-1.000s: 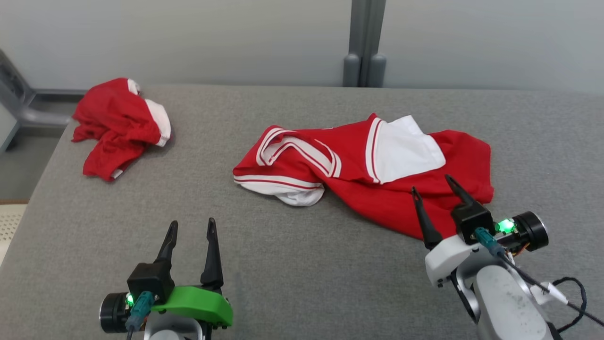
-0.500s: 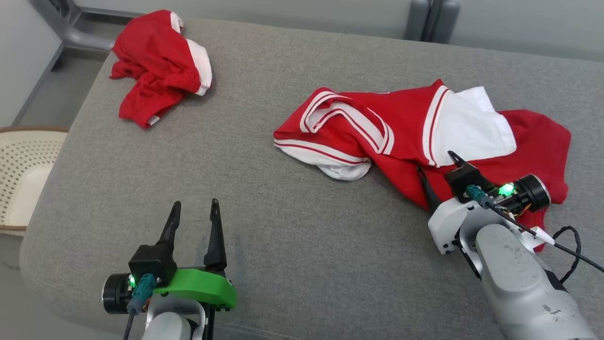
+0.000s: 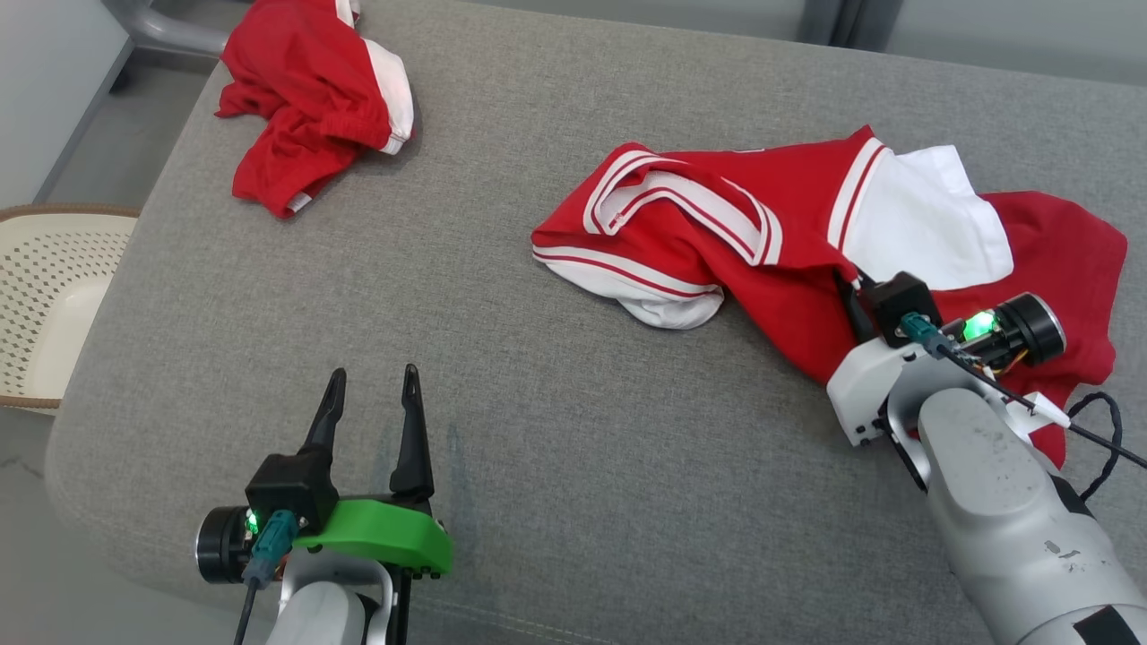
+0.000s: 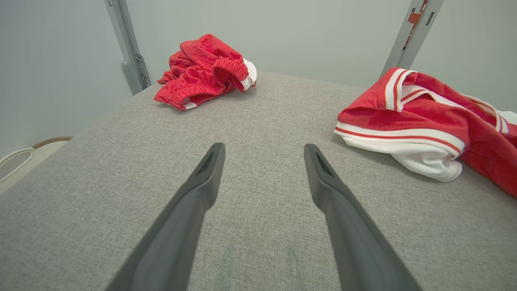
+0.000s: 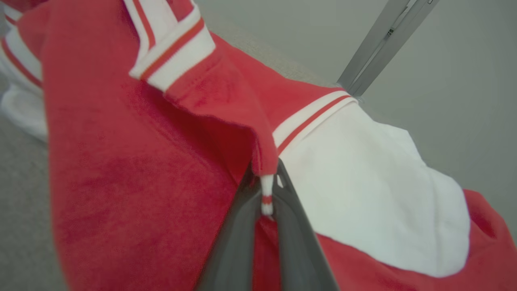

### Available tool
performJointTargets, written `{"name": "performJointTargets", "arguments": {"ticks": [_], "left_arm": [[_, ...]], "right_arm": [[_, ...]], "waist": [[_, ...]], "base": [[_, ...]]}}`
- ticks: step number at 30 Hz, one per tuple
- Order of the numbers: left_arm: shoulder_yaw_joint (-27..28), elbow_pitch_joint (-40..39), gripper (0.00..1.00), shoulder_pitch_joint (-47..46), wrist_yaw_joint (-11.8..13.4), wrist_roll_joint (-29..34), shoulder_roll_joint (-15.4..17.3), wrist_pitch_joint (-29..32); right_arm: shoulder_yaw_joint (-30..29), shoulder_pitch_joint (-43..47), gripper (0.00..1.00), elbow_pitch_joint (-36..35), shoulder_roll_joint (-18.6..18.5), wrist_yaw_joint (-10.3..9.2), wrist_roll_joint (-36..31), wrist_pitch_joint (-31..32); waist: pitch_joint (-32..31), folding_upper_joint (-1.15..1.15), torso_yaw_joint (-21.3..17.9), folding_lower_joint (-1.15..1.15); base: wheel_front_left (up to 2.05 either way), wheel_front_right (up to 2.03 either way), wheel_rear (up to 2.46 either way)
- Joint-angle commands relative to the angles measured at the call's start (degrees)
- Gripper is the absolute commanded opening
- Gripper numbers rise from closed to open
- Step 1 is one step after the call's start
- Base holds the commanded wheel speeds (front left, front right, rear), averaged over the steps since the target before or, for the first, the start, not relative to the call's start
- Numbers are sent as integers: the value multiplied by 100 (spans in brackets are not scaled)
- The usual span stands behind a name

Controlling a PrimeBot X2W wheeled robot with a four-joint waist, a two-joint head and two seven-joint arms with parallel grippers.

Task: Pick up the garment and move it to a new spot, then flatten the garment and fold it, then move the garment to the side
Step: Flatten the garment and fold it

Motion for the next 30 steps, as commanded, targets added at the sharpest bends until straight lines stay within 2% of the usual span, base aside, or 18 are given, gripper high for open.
{"name": "performJointTargets", "arguments": {"ticks": [1,8,13,21,30], "left_arm": [[11,-1,100,-68,-1,46,0,-18],[57,35,100,15,23,79,-4,-12],[69,70,100,82,10,109,-5,-11],[100,96,100,226,14,125,4,-12],[156,38,100,325,20,86,61,-12]], "right_arm": [[-54,-91,0,-60,-1,-10,8,-18],[-87,-71,0,-637,105,-10,-11,-18],[248,89,0,-1330,249,-10,184,-18],[1240,567,0,-1955,412,-9,587,-18],[2571,1322,0,-1819,458,-9,1284,-18]], "waist": [[5,0,-11,0],[-110,0,-123,0],[-316,0,-218,0],[-656,0,-237,0],[-721,0,-144,0]], "base": [[0,0,0],[0,0,0],[0,0,0],[0,0,0],[0,0,0]]}}
